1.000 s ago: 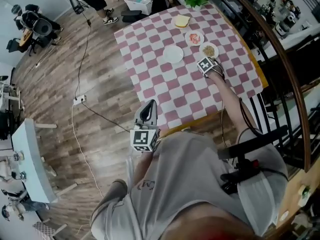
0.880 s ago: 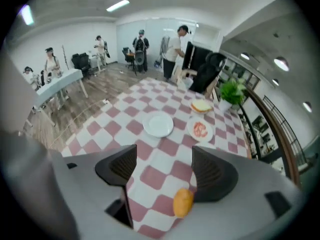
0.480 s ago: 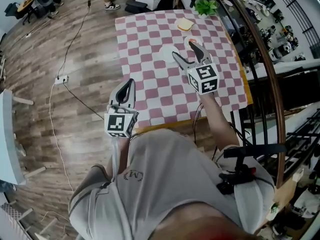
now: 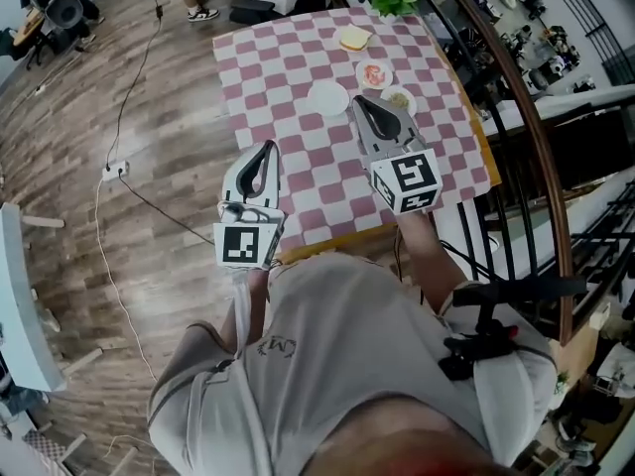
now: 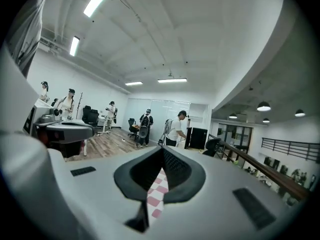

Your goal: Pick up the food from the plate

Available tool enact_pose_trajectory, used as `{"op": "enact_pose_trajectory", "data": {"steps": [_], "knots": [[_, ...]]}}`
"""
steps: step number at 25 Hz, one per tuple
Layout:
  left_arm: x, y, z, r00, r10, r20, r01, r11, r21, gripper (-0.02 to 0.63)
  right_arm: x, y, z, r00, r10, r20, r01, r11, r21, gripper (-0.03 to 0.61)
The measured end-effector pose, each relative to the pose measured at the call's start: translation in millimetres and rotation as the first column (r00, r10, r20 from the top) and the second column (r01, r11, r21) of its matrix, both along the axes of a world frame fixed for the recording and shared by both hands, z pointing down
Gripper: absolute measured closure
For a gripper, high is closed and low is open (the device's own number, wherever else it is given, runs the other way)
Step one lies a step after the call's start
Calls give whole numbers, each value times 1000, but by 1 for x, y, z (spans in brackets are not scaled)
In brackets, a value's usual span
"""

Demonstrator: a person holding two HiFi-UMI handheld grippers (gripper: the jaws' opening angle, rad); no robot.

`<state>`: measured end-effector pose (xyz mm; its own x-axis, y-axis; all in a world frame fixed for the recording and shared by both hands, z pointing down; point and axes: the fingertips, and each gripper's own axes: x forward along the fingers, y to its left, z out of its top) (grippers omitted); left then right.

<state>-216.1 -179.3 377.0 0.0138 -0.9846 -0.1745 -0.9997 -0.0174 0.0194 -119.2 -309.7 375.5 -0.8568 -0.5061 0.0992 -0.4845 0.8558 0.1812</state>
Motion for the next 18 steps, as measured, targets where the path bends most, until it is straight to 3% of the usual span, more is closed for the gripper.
{"op": "enact_pose_trajectory", "data": {"steps": [11, 18], "knots": [[-24, -15, 52, 993, -2, -120, -7, 997, -73, 604, 15, 17, 14, 997, 37, -70, -39, 999, -19, 565], [-1, -16, 46, 984, 20, -175, -34, 996, -78, 604, 40, 28, 21, 995, 40, -94, -46, 997, -62, 565]]}}
